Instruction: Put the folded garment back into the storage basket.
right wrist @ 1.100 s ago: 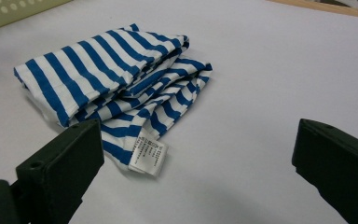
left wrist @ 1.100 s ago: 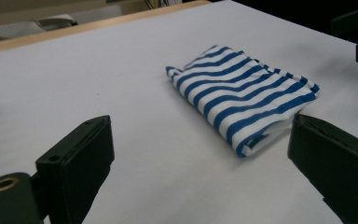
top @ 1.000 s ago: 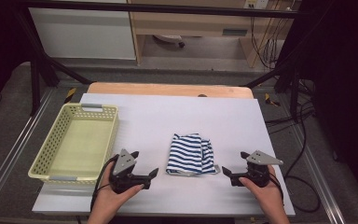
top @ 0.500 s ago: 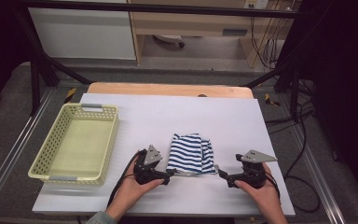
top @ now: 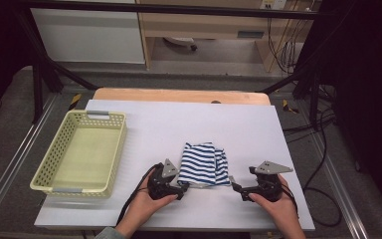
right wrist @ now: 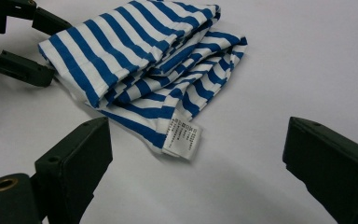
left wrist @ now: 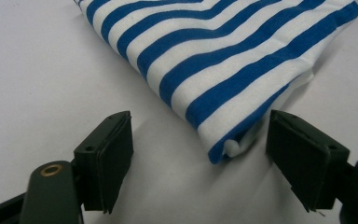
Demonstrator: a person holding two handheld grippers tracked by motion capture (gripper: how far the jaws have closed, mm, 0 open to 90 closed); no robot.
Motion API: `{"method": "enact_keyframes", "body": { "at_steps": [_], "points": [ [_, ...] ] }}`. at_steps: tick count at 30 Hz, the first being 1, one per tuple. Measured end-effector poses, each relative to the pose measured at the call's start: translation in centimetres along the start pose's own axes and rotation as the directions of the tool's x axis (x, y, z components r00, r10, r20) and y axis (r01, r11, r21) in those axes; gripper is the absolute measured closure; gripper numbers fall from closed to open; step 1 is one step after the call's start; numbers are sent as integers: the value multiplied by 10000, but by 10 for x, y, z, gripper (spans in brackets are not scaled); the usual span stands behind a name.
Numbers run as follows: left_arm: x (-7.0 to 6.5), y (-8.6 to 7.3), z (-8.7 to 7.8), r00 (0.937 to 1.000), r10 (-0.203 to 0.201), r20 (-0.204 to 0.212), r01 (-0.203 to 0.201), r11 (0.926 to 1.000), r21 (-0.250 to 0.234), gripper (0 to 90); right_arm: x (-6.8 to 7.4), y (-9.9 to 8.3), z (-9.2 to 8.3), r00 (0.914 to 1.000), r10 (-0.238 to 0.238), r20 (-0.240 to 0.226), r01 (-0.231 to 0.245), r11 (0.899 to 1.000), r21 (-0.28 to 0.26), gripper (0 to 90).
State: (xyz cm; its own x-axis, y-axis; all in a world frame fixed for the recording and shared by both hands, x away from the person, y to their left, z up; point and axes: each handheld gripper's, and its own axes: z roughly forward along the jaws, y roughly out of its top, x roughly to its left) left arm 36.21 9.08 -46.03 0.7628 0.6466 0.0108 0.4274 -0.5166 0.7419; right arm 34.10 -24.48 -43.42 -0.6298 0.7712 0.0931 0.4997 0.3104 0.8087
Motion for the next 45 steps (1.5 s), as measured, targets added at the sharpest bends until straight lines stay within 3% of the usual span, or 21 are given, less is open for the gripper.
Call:
{"method": "enact_keyframes", "body": {
  "at_steps": [5,8,12,16,18,23,29,35,39,45],
  "points": [
    [-3,-1,-2,9999,113,-50,-113,9999,-118,340,1,1,-1,9999,-77,-100,77,10000,-35,86],
    [-7,3,-2,9997,251,28,-251,9997,-80,487,2,0,0,9998,-123,-162,124,9999,24,88],
    [-16,1,-3,9991,348,-239,-353,9992,-192,664,4,0,1,9996,-162,-210,164,9998,90,89],
    [-16,1,-4,9984,520,-218,-523,9985,-143,836,9,1,0,9992,-184,-343,186,9998,56,85],
    [-15,1,-6,9982,572,-174,-572,9984,-14,851,11,1,2,9990,-168,-415,170,9998,51,76],
    [-13,-3,-15,9973,733,-95,-729,9969,310,855,19,-1,8,9994,-181,-279,199,9977,655,77],
    [-9,-15,-34,9975,625,315,-646,9954,711,855,39,0,15,9960,-405,-791,479,9945,937,94],
    [-5,-29,-52,9977,302,612,-356,9954,885,855,61,2,25,9875,-921,-1278,1072,9874,1163,190],
    [-9,-36,-62,9975,431,558,-489,9931,1067,855,69,-1,28,9824,-1069,-1533,1289,9815,1417,229],
    [-6,-53,-78,9979,26,651,-85,9958,909,854,76,-3,32,9769,-1173,-1786,1481,9742,1701,338]
  ]
}}
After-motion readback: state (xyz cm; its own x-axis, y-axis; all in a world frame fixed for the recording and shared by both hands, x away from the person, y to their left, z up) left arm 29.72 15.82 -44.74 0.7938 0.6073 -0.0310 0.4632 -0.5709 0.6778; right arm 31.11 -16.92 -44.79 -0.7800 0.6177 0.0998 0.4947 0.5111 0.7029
